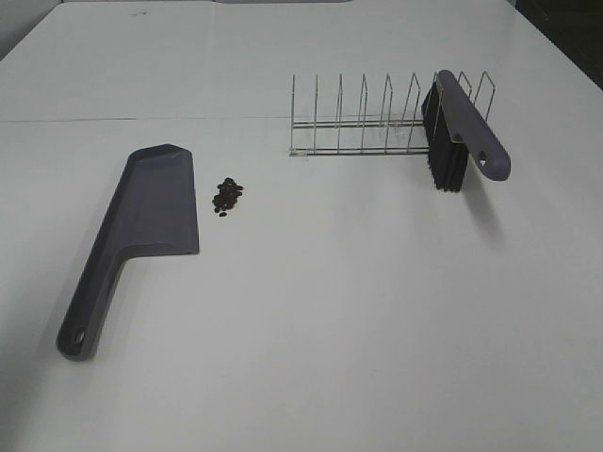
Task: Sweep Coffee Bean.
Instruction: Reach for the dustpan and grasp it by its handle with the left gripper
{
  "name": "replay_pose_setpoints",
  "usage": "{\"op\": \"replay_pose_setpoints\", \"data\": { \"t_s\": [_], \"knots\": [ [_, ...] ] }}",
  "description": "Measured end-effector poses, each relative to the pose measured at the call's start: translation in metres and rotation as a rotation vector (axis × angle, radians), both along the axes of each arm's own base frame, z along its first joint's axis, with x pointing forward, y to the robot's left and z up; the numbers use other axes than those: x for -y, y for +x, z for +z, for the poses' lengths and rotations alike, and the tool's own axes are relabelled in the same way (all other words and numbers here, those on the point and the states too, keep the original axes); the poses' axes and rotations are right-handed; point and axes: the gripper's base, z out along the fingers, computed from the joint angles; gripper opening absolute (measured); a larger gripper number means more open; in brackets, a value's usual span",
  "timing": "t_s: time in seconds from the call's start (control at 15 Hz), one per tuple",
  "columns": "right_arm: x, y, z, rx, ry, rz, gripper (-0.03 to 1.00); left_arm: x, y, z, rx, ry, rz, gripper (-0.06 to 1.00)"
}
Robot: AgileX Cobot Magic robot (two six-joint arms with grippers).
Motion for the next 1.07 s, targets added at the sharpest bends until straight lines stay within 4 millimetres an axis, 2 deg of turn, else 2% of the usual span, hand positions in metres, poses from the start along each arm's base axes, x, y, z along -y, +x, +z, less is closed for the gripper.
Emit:
{"op": "replay_pose_setpoints", "data": {
  "t_s": [0.33, 0.53, 0.67, 1.07],
  "knots": [
    [0.0, 0.0, 0.0, 0.0, 0.0, 0.0, 0.61, 0.007, 0.092, -0.028, -0.243, -0.017, 0.006, 0.73],
    [0.0, 0.0, 0.0, 0.0, 0.0, 0.0, 0.61, 0.009, 0.126, -0.048, -0.351, -0.011, -0.003, 0.73],
    [0.0, 0.0, 0.0, 0.0, 0.0, 0.0, 0.61, 0.021, 0.142, -0.067, -0.452, 0.01, -0.044, 0.73],
    [0.0, 0.0, 0.0, 0.0, 0.0, 0.0, 0.61, 0.068, 0.153, -0.11, -0.601, 0.13, -0.076, 0.73]
  ]
}}
